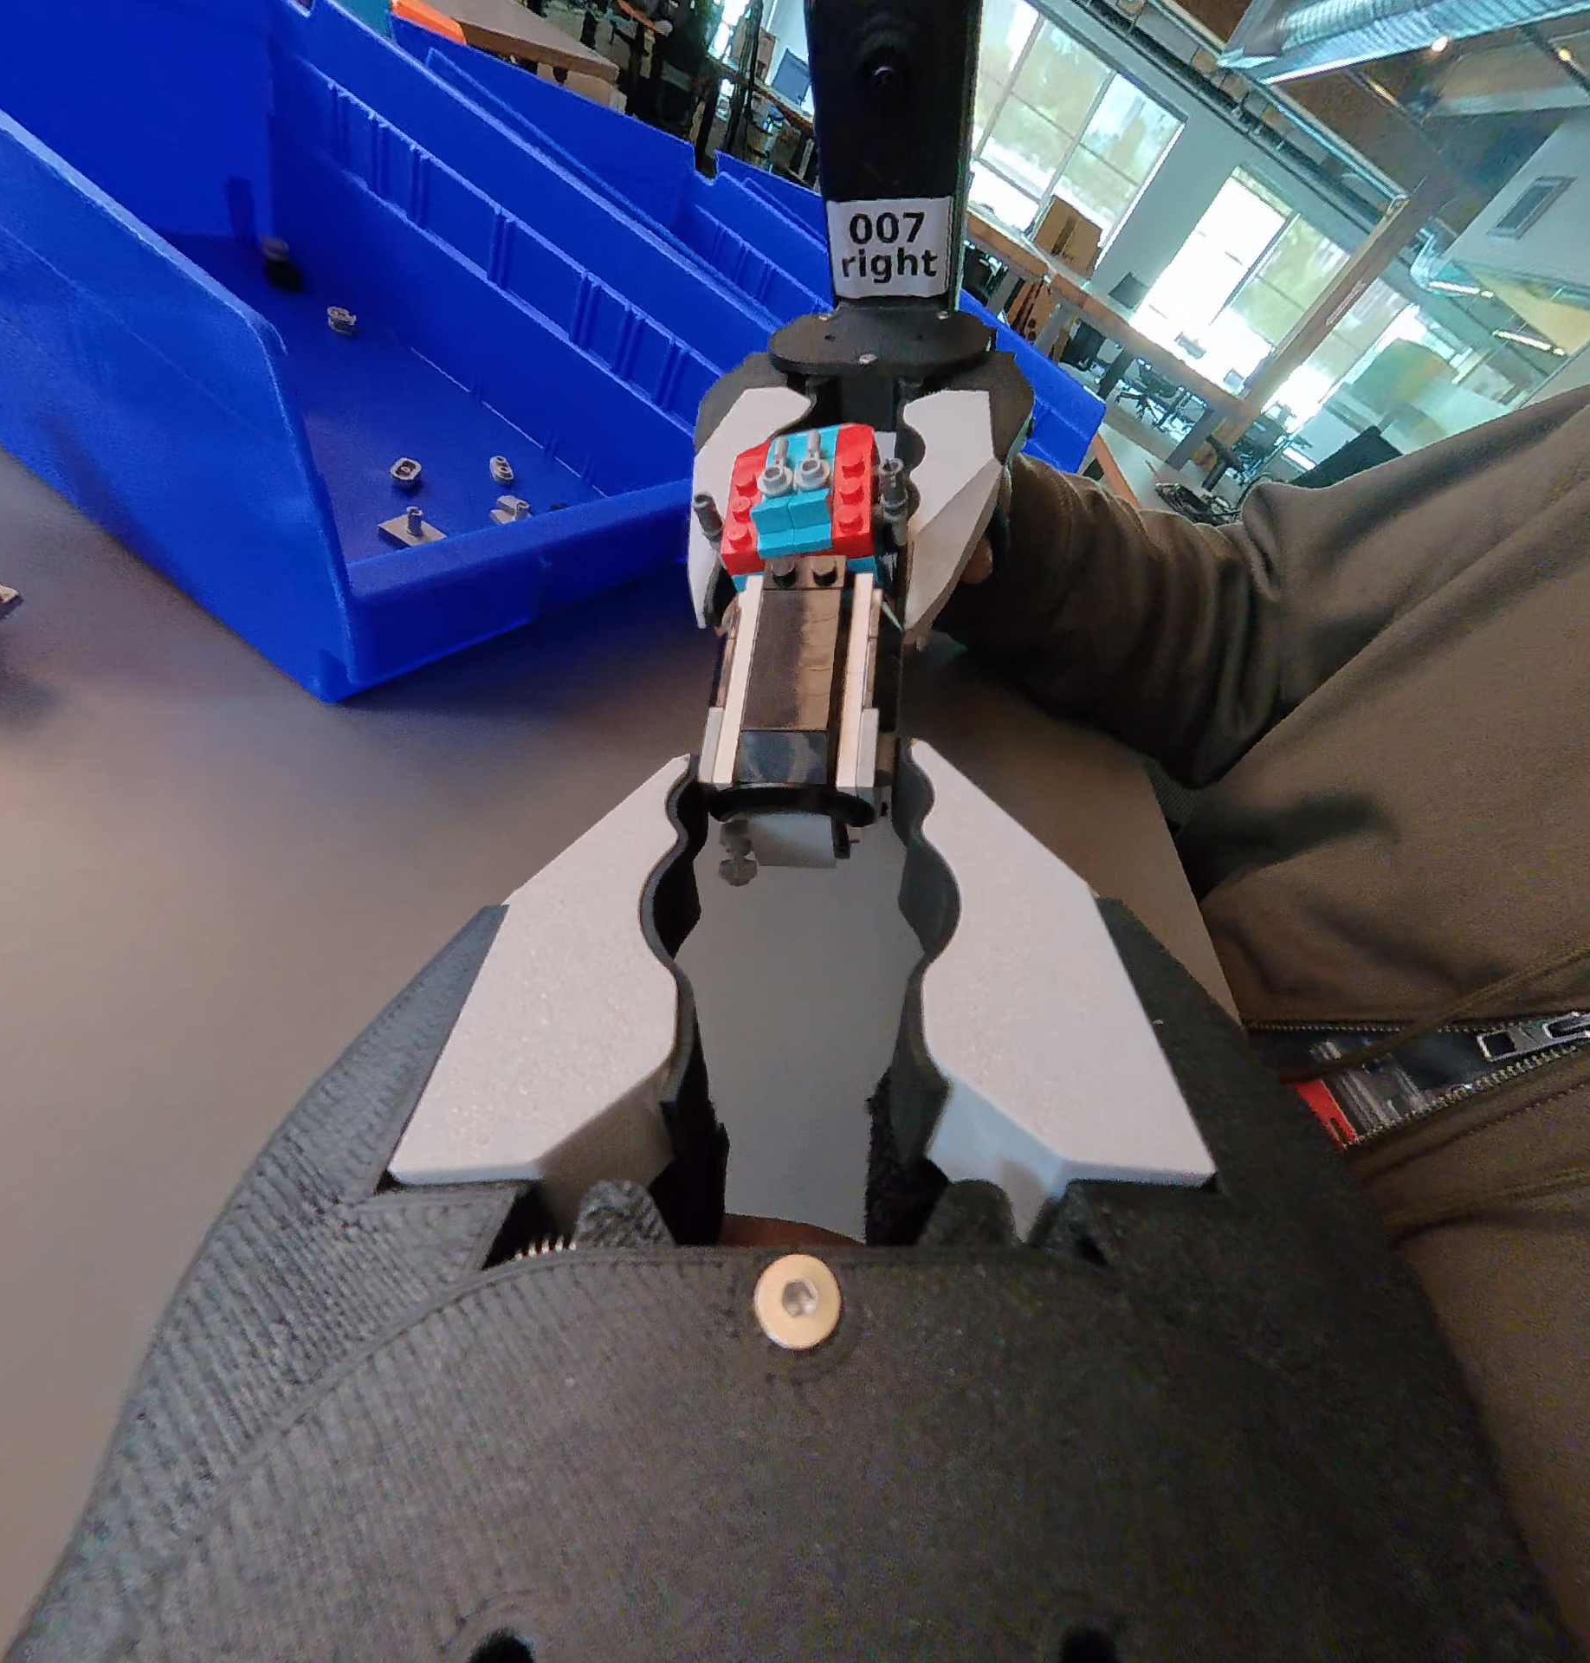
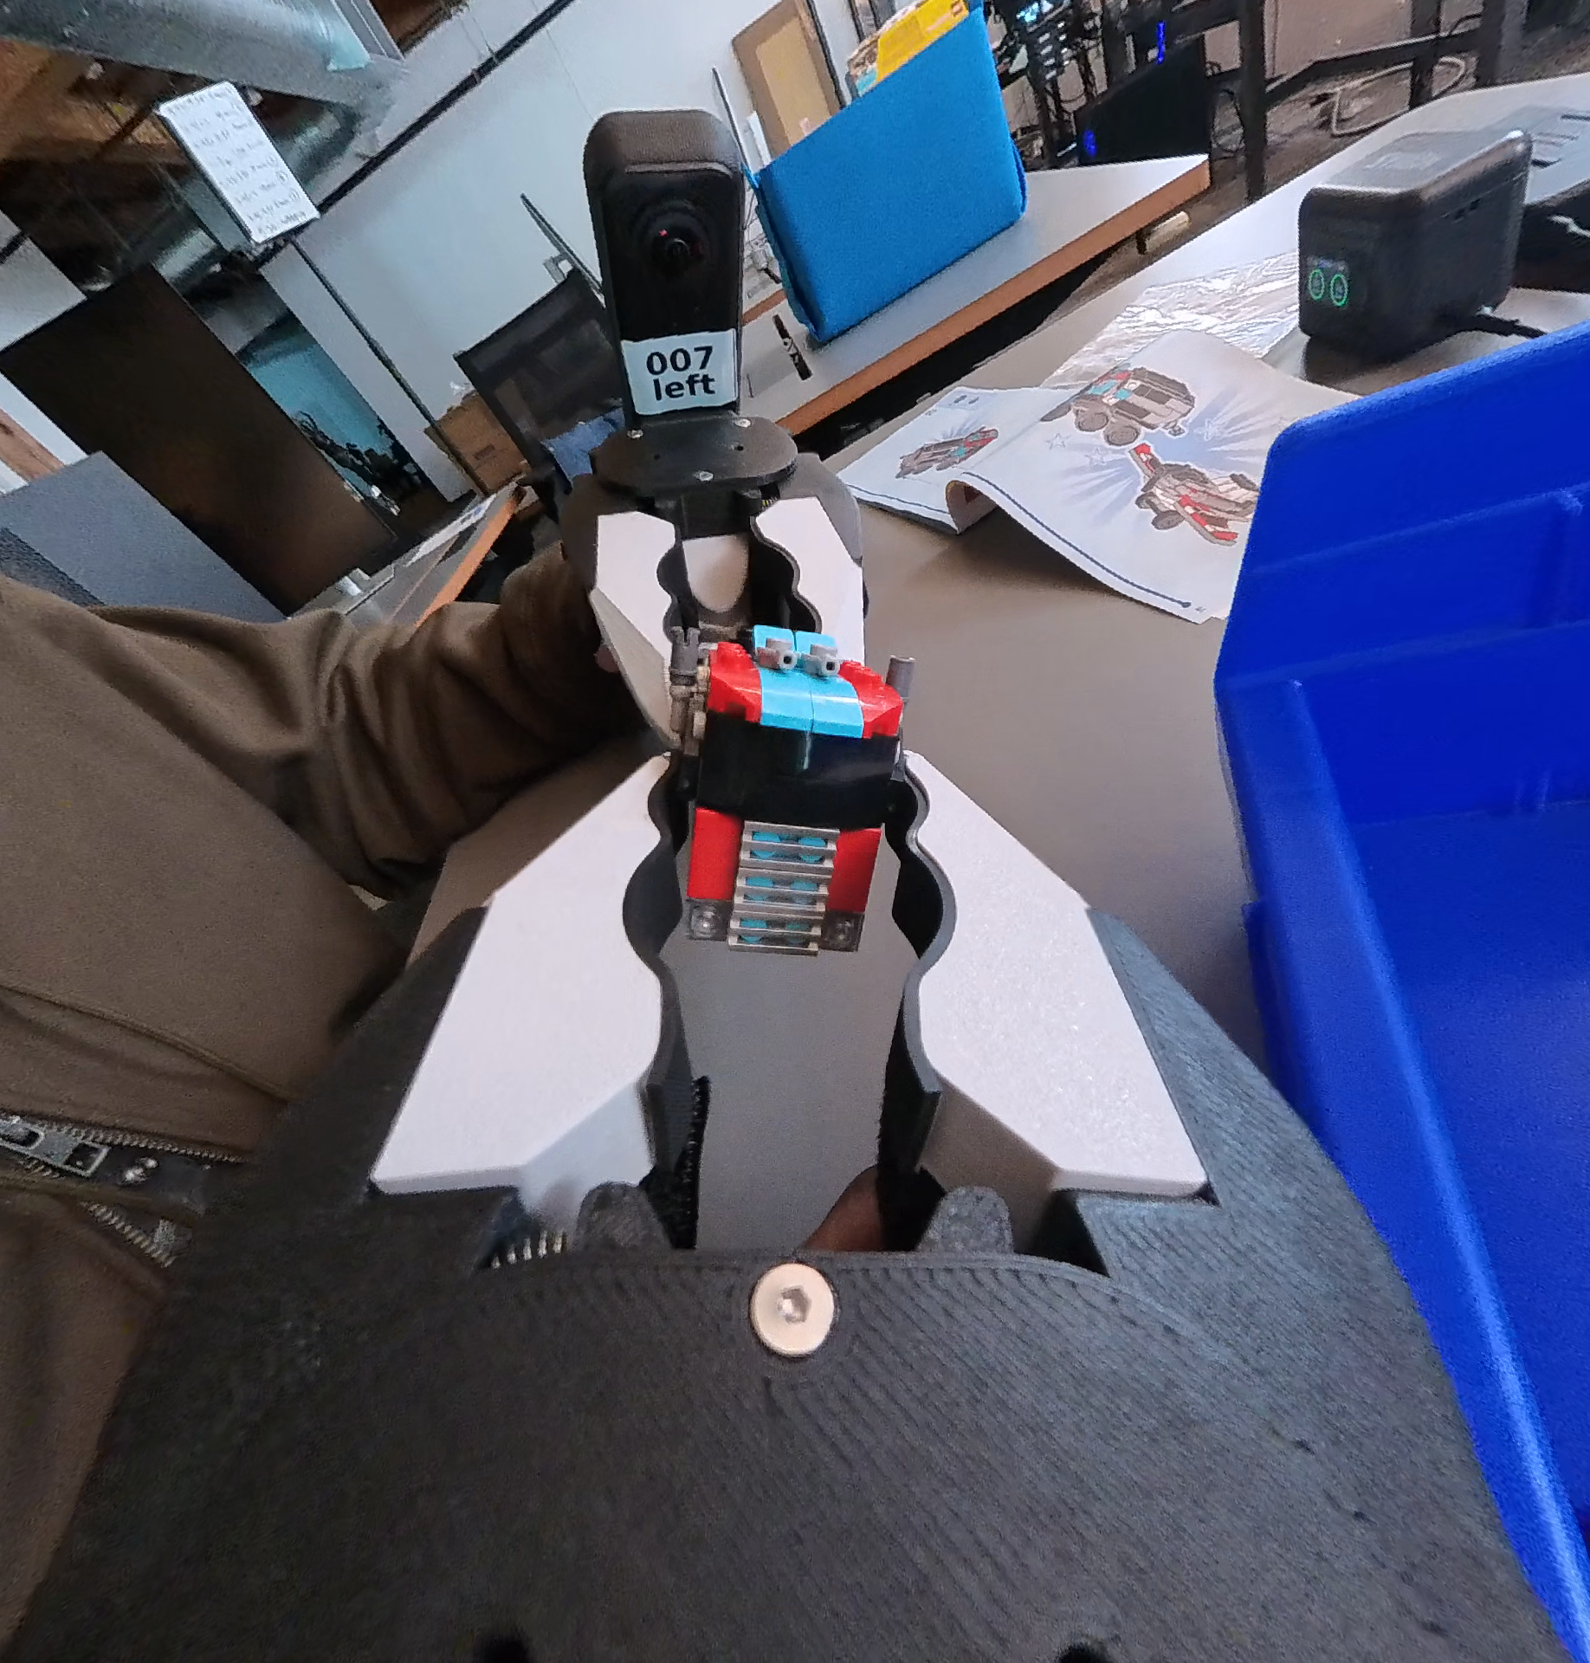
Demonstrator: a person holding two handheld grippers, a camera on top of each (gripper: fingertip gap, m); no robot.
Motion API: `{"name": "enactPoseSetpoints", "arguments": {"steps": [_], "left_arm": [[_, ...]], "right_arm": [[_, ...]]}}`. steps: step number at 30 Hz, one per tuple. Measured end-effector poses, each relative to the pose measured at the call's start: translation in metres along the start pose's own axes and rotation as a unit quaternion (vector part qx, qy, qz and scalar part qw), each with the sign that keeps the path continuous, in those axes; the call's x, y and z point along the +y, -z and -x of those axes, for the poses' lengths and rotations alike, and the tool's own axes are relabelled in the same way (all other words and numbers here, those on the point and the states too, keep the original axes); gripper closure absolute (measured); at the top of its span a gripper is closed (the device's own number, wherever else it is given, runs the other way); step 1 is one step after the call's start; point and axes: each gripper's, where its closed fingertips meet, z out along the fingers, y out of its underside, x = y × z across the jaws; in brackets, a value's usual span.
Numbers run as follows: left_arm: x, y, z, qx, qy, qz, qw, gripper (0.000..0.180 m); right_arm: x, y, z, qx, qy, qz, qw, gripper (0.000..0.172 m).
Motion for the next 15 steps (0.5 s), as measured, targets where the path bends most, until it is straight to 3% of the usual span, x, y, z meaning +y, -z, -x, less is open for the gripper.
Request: {"name": "enactPoseSetpoints", "arguments": {"steps": [15], "left_arm": [[-0.007, -0.005, -0.002, 0.019, 0.068, -0.034, 0.997, 0.138]], "right_arm": [[-0.014, 0.001, 0.000, -0.011, -0.059, -0.040, 0.997, 0.128]]}}
